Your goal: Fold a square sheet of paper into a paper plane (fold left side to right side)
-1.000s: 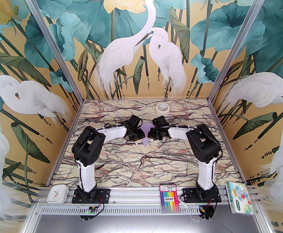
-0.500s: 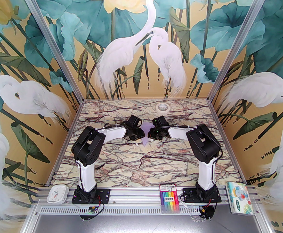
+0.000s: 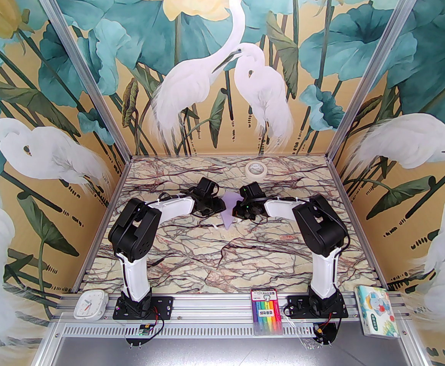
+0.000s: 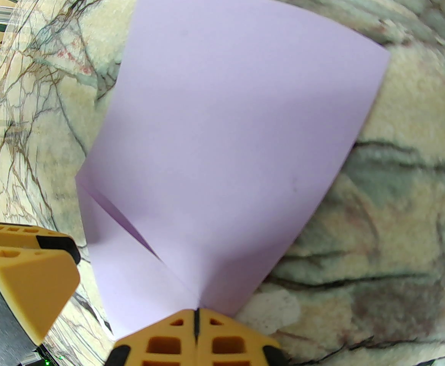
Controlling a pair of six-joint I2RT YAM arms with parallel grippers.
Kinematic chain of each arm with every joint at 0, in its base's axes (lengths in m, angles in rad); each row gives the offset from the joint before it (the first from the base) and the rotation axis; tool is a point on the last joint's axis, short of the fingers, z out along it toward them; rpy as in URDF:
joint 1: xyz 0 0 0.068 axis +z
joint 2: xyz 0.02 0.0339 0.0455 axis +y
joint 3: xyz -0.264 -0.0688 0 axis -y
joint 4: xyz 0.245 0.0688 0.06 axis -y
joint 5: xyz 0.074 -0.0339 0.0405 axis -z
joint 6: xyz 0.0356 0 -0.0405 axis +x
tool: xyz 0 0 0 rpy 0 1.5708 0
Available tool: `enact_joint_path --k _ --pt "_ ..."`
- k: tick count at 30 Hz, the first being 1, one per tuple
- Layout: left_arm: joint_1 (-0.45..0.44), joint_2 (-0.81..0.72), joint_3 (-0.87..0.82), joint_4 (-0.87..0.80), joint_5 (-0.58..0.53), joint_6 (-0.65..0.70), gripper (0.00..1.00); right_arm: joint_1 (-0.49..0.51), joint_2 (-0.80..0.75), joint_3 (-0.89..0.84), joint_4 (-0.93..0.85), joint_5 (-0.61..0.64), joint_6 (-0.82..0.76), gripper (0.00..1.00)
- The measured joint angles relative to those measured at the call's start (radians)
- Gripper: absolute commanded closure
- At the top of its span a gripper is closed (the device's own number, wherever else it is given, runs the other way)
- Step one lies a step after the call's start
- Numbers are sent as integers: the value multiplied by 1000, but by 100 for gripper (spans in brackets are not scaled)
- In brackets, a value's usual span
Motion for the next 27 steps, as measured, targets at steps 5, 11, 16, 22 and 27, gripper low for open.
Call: enact_joint_path --k 5,11,16,22,27 --pt "6 5 1 16 16 0 67 0 0 0 0 0 0 100" --pt "11 34 15 41 39 0 67 -1 0 0 0 -1 0 100" --pt "12 60 31 45 52 0 69 -1 0 0 0 0 0 100" --pt "12 61 29 82 76 -1 73 -1 0 0 0 0 0 100" --pt "12 61 14 127 109 -1 81 -1 0 0 0 -1 0 100"
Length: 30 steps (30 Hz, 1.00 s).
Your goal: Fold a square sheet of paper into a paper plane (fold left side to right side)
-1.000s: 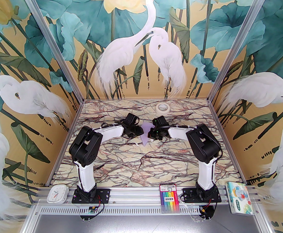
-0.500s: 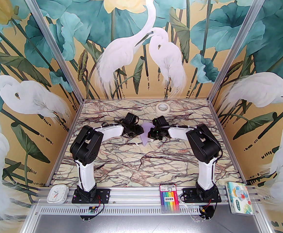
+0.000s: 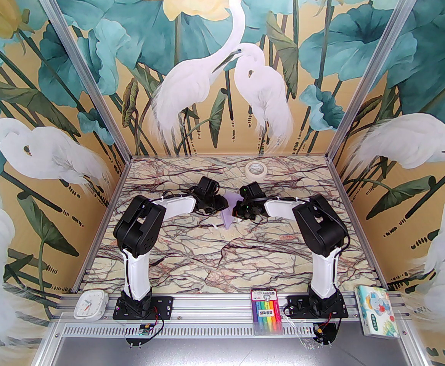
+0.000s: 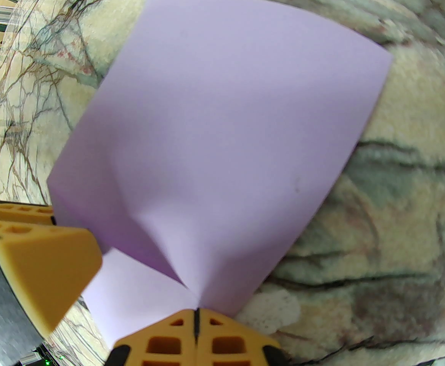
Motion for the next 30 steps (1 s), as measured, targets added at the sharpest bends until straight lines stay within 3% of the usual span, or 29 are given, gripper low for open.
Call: enact_joint_path --k 2,5,12,16,18,23,30 --pt "0 0 -5 8 5 1 89 0 0 0 0 0 0 100" --pt "0 0 -20 15 5 8 89 -4 -2 0 0 -3 -4 100" --pt "0 -44 -103 32 -28 -13 92 -6 -51 -2 -38 -3 -16 82" --pt "-1 -107 -181 72 -77 -65 92 -6 -110 -18 -26 -5 -14 81" --pt "-8 -146 -220 84 -120 -101 93 -6 -135 -40 -4 -13 -2 81" --pt "-57 -211 -285 126 -223 -198 96 -5 -156 -136 98 -49 74 94" --pt "-112 -238 -335 142 -330 -304 97 11 -144 -209 235 -93 189 100"
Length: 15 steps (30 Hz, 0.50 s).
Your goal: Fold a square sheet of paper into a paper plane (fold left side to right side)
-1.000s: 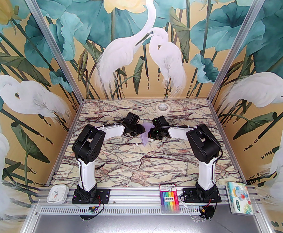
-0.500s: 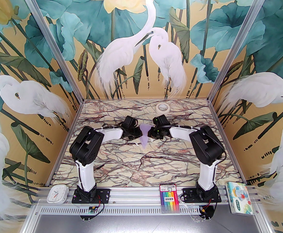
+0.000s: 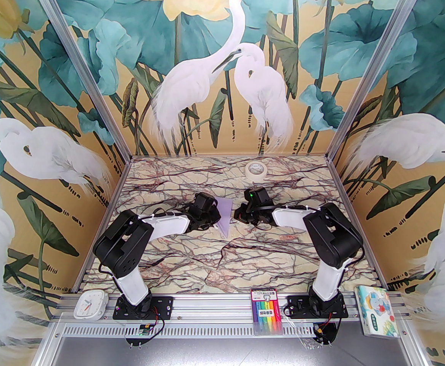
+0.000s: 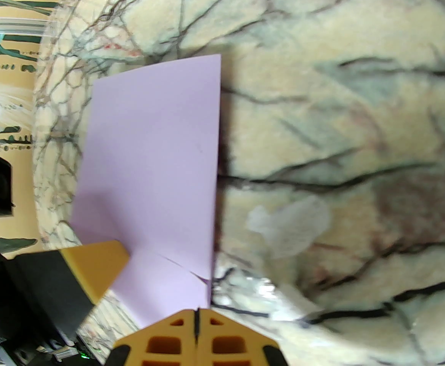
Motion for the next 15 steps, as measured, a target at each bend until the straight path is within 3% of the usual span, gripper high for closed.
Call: enact_joint_path --k 15 --pt "-7 -13 -17 18 -42 -57 96 27 77 -28 153 -32 129 100"
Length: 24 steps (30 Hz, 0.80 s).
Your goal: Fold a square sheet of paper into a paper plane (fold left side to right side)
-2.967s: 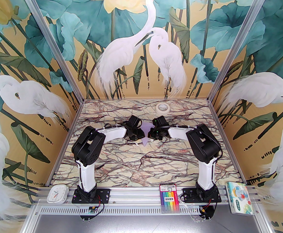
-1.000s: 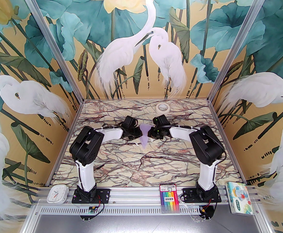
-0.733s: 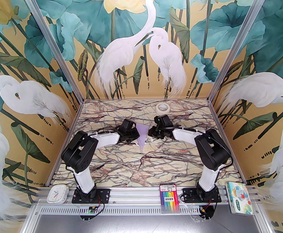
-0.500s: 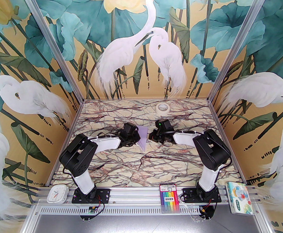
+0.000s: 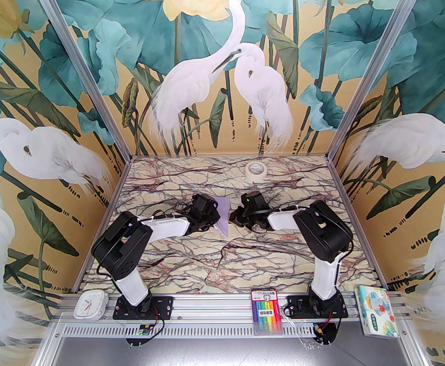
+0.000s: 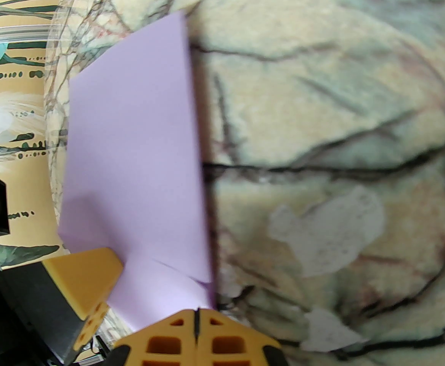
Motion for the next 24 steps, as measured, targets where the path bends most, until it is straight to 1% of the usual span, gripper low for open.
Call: enact_joint_path --k 10,13,15,17,20,24 --pt "0 0 0 14 0 -4 95 3 50 35 -12 -5 2 100" --pt "0 0 0 17 0 -2 89 6 57 79 -90 3 -15 100" --pt "0 0 0 18 1 3 80 14 68 133 -167 29 -37 100" --pt "0 0 0 18 2 14 73 20 74 161 -212 47 -51 100" --pt "0 0 8 6 0 30 70 24 77 186 -262 62 -63 100" --pt "0 -7 35 -27 -15 68 70 24 82 206 -294 62 -78 100"
